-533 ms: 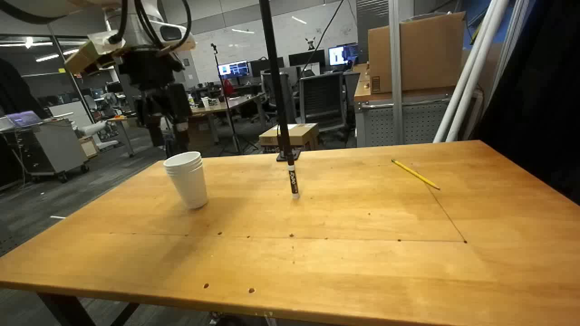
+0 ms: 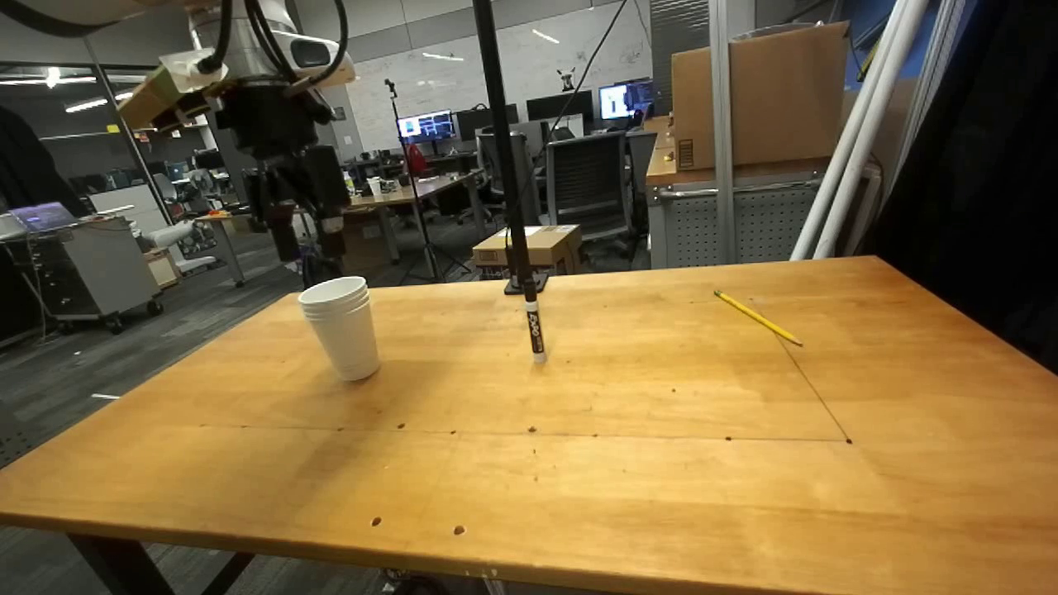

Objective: Put the marker in the cup

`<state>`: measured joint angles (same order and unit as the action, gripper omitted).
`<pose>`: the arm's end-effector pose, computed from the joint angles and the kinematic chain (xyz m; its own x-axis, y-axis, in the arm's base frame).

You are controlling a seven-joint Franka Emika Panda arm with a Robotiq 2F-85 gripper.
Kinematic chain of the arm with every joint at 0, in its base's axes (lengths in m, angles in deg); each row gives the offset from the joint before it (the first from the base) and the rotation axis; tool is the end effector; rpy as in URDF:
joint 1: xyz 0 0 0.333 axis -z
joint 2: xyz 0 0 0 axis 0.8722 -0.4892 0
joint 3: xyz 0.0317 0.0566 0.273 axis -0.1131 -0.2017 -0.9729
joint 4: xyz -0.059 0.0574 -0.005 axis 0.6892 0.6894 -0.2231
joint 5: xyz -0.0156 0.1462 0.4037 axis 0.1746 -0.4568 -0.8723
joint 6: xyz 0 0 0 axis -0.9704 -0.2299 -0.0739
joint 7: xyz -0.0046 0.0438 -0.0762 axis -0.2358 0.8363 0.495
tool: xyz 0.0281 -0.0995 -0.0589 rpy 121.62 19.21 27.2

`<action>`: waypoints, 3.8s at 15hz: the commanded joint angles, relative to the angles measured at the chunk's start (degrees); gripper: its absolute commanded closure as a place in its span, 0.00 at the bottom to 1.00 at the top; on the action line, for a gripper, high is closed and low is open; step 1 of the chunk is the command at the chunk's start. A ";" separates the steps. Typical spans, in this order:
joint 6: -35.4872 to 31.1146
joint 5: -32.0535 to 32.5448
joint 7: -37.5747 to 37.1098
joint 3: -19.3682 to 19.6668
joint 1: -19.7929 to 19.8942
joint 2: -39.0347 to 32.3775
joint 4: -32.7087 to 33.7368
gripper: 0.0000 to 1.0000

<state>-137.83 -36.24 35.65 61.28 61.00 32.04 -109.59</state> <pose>0.4677 0.1089 0.3969 0.9598 -0.2663 -0.0883 -0.2550 -0.9593 0.1214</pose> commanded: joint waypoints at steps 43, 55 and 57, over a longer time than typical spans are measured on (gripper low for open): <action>-20.22 7.92 27.27 17.60 4.50 -19.74 12.46 0.00; -19.04 8.76 21.69 17.52 3.50 -25.98 16.82 0.00; -18.64 9.87 19.21 17.47 2.95 -25.62 16.34 0.00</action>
<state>-158.37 -28.13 58.88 78.59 65.11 6.14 -94.39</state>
